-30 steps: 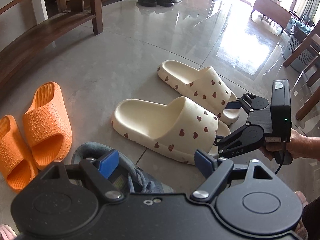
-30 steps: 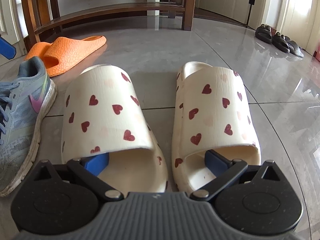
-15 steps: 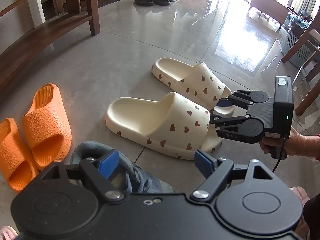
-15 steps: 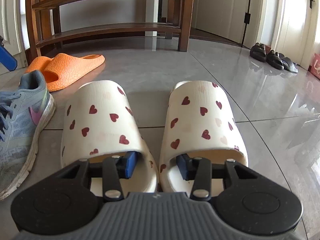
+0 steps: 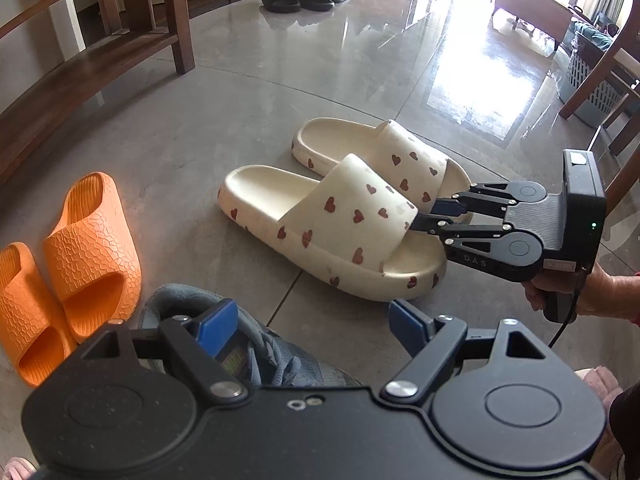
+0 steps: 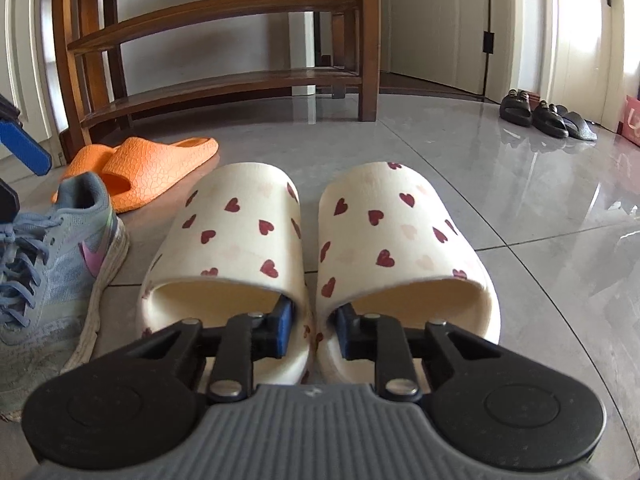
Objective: Organize scattered shoes
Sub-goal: 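Close the right tool on both cream heart-print slides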
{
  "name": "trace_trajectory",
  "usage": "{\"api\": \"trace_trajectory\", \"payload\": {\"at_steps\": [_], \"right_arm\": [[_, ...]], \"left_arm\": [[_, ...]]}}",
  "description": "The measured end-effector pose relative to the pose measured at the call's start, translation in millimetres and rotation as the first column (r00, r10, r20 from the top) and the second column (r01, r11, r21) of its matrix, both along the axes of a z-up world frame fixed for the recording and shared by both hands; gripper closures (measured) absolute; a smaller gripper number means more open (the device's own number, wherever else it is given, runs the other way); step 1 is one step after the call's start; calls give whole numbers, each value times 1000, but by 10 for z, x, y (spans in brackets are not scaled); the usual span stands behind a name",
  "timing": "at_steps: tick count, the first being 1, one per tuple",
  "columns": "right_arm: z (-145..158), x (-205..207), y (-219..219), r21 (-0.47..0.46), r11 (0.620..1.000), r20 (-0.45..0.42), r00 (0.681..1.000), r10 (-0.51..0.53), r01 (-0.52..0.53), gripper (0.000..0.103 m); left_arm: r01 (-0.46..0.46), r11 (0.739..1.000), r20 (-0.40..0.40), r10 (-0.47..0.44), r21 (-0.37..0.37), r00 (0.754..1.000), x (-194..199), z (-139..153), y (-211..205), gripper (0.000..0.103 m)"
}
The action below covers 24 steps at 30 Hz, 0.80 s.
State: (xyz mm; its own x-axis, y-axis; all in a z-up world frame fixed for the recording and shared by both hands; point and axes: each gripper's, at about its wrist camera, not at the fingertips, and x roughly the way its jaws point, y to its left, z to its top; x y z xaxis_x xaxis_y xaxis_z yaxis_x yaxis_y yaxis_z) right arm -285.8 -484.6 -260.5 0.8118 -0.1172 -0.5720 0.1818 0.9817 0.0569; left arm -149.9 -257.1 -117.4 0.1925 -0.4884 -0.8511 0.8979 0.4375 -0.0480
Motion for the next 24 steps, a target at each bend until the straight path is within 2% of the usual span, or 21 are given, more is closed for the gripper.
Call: {"api": "trace_trajectory", "payload": {"at_steps": [4, 13, 15, 19, 24], "right_arm": [[-19, -153, -74, 76, 995, -9, 998, -59, 59, 79], [-31, -300, 253, 34, 998, -52, 997, 49, -47, 79], [-41, -292, 281, 35, 999, -55, 998, 43, -41, 77], [-53, -246, 322, 33, 999, -101, 995, -23, 26, 60], [-49, -215, 402, -9, 1000, -113, 993, -30, 29, 54]], "left_arm": [[9, 1000, 2, -9, 3, 1000, -36, 9, 1, 20], [9, 1000, 0, -9, 5, 1000, 67, -78, 6, 20], [7, 1000, -1, -7, 8, 1000, 72, -87, 6, 20], [3, 1000, -8, -3, 12, 1000, 65, -97, 12, 20], [11, 1000, -7, -11, 18, 1000, 65, -107, 12, 20]]}}
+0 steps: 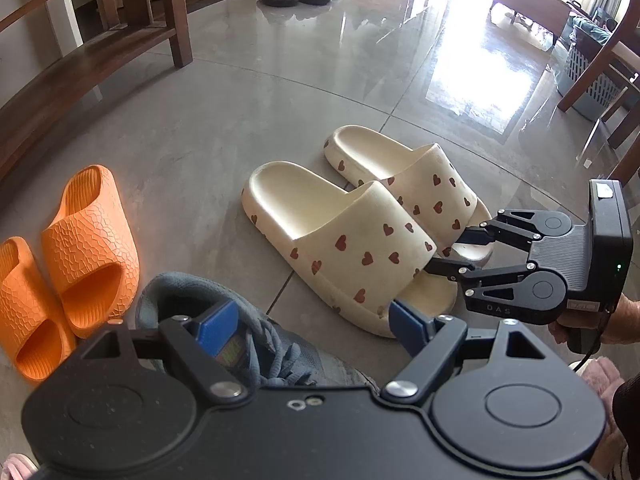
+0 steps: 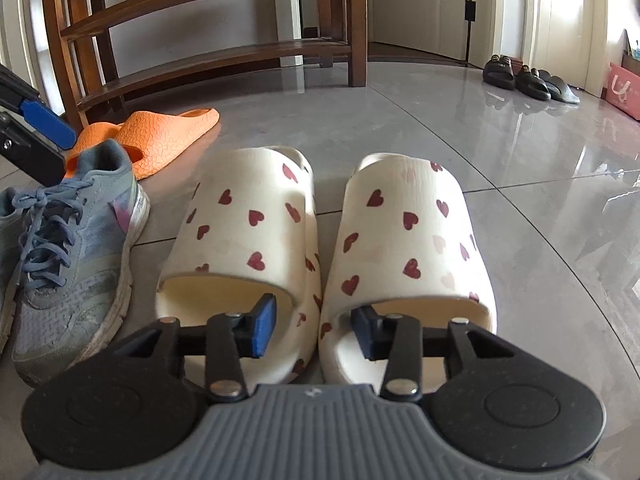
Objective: Organize scattered shoes
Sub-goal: 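Close the right tool on both cream heart-print slides, then lift the cream slides with the right tool and carry them onto the rack shelf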
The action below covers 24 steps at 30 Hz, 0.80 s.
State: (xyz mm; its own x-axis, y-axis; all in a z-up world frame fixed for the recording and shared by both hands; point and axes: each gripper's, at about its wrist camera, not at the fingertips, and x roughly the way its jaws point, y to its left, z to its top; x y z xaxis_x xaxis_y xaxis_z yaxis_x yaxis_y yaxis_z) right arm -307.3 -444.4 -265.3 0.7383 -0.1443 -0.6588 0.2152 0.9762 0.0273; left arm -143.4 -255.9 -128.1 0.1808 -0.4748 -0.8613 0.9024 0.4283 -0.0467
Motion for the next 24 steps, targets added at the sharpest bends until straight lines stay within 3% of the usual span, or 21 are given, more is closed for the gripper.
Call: {"api": "trace_trajectory", "payload": {"at_steps": [9, 13, 17, 24], "right_arm": [[6, 89, 80, -89, 995, 6, 999, -34, 34, 49], [-5, 158, 115, -118, 993, 2, 1000, 2, -2, 44], [-10, 234, 84, -129, 991, 9, 999, 38, -36, 66], [218, 189, -88, -93, 995, 120, 992, 43, -32, 79]], "left_arm": [[0, 1000, -9, 0, -2, 1000, -9, -13, 15, 20], [1, 1000, -13, -1, -5, 1000, -38, -12, 30, 20], [3, 1000, -8, -3, -5, 1000, -42, -5, 38, 20], [8, 1000, 6, -8, -8, 1000, -54, 25, 77, 20]]}}
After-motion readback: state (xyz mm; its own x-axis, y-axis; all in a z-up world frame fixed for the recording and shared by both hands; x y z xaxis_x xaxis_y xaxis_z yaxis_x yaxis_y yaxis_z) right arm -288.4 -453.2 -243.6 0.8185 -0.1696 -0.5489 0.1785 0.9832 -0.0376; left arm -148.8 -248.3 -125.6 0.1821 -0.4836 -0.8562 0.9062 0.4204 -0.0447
